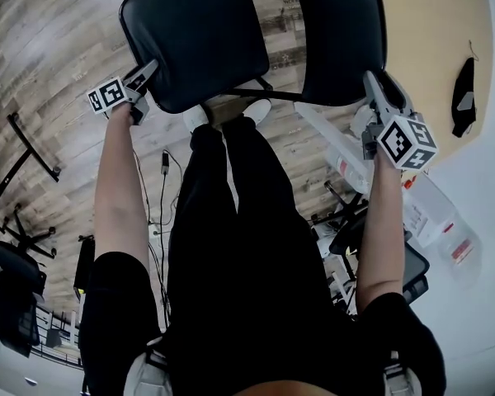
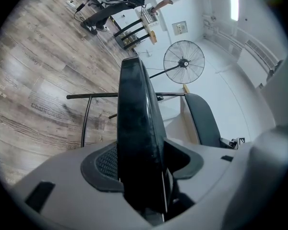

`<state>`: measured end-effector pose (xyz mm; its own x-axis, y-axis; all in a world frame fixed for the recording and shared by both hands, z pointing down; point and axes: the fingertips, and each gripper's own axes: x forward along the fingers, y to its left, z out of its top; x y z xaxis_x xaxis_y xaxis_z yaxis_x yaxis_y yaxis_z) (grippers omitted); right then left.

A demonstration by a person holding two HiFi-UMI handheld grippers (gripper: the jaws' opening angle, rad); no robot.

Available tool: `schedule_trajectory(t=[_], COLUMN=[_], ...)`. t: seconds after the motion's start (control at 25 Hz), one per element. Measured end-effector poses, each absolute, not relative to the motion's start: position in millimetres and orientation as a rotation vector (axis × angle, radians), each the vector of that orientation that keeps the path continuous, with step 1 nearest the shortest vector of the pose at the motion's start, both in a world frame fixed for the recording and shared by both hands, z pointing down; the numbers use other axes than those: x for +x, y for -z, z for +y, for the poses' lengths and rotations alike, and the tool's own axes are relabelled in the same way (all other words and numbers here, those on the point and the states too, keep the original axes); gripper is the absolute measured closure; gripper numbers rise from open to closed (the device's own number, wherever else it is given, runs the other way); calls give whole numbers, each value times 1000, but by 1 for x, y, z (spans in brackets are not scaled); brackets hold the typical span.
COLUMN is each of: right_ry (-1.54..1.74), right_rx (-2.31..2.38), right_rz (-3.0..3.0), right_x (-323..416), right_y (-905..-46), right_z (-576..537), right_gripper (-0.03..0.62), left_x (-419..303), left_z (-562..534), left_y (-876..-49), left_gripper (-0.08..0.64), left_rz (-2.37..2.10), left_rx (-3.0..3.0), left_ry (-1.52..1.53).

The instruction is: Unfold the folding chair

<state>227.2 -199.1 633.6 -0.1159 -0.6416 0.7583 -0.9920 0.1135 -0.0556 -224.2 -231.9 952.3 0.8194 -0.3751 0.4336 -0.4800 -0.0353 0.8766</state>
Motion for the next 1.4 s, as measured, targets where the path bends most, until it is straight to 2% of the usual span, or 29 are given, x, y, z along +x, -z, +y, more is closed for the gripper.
schedule_trajectory(t=[0.44,0.6,0.8,1.16,1.4], right_ry=[-820,-830,-847,-869,-854], right_rx=[1575,1571,1554,1510,1478], right_rz=[-1824,-1826,-1844,-1865,-1895], right_x=[212,202,189,170,152], right_y=[-660,-670,-676,-674,-674], right_z=[-198,-198,-200,-194,-189], right_gripper=[443,443,443,442,440], left_x=[-260,-263,-291,-283,-305], left_z=[-226,-224,-226,-219,-220], left_y=[-994,-1000,-1025,-1026,-1050], left_gripper=[311,311,311,305,293], left_rz=[-666,-593,-650,-582,-680], left_rx=[1611,1541,1610,1492,1575], left_ry=[-72,48,-55,77,-61])
